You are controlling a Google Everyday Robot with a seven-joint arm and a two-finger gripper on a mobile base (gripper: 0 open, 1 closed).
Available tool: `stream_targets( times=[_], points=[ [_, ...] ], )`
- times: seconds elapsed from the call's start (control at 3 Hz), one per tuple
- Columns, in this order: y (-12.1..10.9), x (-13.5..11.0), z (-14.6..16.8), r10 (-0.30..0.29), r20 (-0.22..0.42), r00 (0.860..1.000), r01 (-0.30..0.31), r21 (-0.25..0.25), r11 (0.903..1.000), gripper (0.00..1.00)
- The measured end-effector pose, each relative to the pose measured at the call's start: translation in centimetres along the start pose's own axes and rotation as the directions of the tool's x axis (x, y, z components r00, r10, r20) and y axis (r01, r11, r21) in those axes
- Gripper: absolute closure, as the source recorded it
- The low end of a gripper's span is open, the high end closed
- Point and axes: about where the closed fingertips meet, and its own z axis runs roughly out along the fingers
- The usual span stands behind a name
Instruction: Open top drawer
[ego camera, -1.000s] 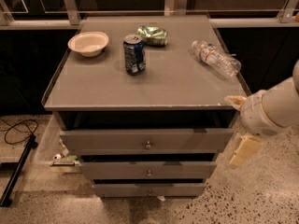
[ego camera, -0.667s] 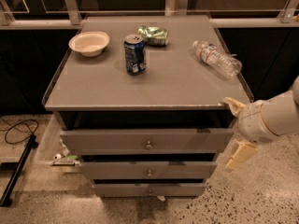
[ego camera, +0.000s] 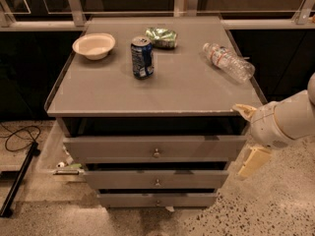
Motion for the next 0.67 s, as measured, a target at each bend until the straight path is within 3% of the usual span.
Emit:
stream_targets(
  times=[0.33, 0.67],
  points=[
    [1.92, -1.33, -3.97, -0.030, -0.039, 0.999, 0.030, 0.014, 0.9994, 0.00],
    [1.92, -1.32, -3.94, -0.029, -0.039, 0.999, 0.030, 0.014, 0.9995, 0.00]
  ],
)
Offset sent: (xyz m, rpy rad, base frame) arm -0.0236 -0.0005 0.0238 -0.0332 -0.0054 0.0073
